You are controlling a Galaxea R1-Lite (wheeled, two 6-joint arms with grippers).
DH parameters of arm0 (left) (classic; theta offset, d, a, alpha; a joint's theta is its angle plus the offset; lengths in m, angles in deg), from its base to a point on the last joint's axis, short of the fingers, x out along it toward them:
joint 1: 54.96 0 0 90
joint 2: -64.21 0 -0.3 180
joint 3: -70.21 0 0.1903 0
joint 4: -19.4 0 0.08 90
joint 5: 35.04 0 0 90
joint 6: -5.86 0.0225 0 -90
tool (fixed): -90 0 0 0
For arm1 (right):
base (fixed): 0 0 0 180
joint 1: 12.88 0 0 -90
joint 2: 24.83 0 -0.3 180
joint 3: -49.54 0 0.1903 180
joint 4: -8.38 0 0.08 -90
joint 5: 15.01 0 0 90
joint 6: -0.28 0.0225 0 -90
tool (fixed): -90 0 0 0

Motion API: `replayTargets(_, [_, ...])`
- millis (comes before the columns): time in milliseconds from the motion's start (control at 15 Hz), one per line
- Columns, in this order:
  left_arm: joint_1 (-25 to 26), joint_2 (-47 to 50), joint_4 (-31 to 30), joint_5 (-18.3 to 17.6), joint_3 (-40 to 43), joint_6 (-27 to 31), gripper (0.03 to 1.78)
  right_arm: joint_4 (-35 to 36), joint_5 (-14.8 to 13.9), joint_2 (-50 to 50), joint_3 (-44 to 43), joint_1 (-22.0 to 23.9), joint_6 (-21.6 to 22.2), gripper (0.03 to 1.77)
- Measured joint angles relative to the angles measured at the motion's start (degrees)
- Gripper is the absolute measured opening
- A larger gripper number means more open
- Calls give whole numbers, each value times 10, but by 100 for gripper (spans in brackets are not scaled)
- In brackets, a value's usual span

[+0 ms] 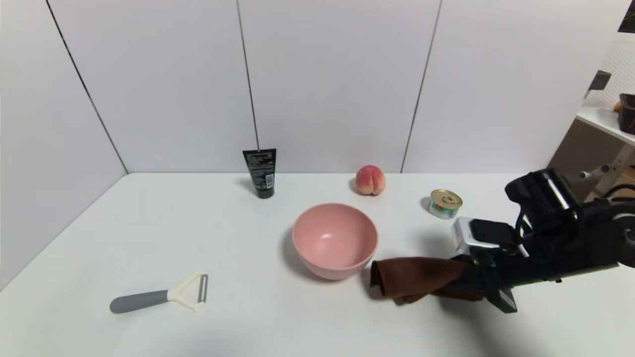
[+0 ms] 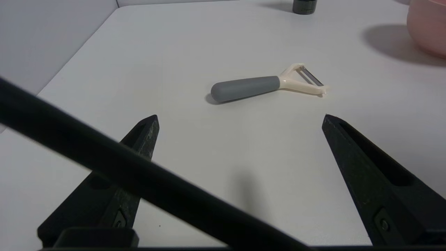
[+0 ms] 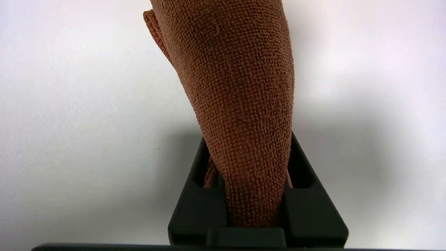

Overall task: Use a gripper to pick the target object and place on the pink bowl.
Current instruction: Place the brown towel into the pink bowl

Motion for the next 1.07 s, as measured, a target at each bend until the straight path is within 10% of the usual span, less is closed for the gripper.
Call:
replayTargets(533, [0, 0, 0, 0, 0, 0, 169, -7, 6, 52, -123, 1, 30, 36])
replayTargets(1067, [0, 0, 0, 0, 0, 0, 169, -7, 10, -26, -265, -162, 230, 36])
